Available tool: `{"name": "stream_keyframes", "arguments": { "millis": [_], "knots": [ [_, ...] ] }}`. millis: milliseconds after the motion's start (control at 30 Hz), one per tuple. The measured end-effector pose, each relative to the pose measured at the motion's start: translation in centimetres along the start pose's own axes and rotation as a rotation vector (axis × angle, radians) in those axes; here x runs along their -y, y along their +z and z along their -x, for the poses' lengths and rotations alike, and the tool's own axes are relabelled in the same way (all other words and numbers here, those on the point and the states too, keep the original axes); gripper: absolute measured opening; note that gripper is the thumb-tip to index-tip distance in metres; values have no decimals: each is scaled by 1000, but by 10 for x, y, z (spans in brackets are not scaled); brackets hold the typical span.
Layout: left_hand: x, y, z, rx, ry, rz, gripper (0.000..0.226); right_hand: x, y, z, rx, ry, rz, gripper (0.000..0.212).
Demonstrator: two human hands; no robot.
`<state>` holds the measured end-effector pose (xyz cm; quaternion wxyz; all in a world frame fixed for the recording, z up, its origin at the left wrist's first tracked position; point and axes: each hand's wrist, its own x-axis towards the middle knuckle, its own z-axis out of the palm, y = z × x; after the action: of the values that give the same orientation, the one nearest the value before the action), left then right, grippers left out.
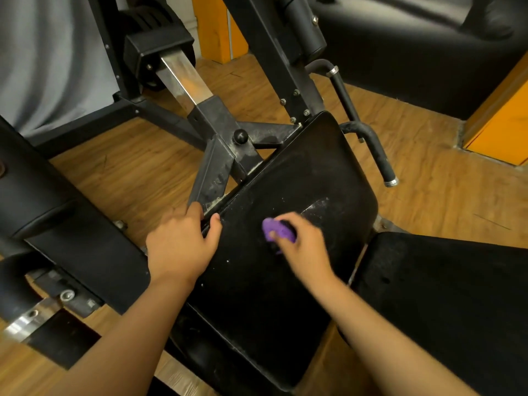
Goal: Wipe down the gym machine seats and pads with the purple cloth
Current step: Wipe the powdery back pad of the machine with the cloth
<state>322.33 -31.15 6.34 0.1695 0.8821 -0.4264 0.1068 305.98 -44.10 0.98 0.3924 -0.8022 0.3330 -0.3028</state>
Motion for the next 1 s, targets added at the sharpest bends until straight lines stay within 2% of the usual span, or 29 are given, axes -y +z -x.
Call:
{"name": "stream_keyframes", "arguments": {
  "millis": [67,133,200,300,433,500,567,700,867,1000],
  "knots": [
    [0,-1,1,11,-4,-6,32,21,15,30,114,-77,-1,23],
    [-1,-1,2,13,-6,-3,32,26,19,37,172,-54,15,24],
    [0,0,2,16,0,-7,32,19,14,26,148,-46,43,25],
    [0,-1,2,13,-3,-13,33,-8,-7,-7,-3,-28,134,21],
    [0,0,0,22,-16,-15,33,-74,-48,-59,-226,250,280,19],
    [0,-1,0,21,-17,-14,33,-102,-63,-72,-276,445,301,20],
    [0,-1,-1,17,-17,-21,33,-112,-66,-74,-279,525,276,21],
    [-1,1,-1,-1,3,-37,33,-79,-45,-50,-300,391,162,21],
    [-1,1,1,-5,15,-44,32,-13,8,29,-7,74,-28,21],
    [-1,2,1,-10,4,-30,33,4,16,49,115,40,-7,23]
  ]
}}
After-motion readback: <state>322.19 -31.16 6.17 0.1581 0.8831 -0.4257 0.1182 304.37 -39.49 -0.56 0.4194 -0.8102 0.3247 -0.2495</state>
